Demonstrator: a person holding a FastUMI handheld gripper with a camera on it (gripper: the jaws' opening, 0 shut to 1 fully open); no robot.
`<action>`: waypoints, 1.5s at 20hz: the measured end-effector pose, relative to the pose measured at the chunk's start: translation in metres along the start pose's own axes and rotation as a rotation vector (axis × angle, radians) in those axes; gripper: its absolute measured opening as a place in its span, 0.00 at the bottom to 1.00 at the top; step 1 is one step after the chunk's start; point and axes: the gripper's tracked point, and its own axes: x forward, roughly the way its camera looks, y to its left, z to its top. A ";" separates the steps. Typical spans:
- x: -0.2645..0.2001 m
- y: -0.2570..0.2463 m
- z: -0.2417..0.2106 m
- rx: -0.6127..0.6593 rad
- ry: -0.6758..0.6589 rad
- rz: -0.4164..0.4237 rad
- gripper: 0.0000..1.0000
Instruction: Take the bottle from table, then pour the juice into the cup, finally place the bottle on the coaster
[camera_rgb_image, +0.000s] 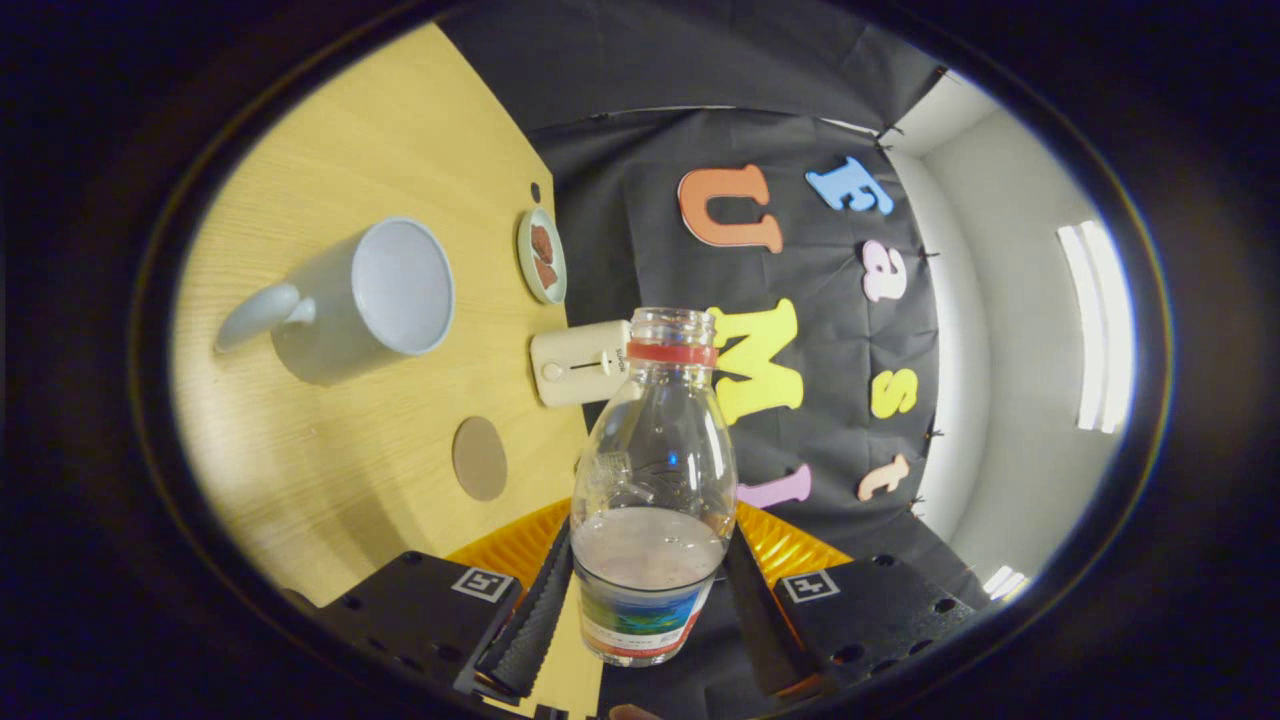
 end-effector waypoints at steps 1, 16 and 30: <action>0.002 0.000 0.002 -0.023 0.000 -0.002 0.82; 0.013 -0.004 0.010 -0.265 -0.017 -0.028 0.83; 0.008 -0.013 0.016 -0.349 -0.024 -0.061 0.82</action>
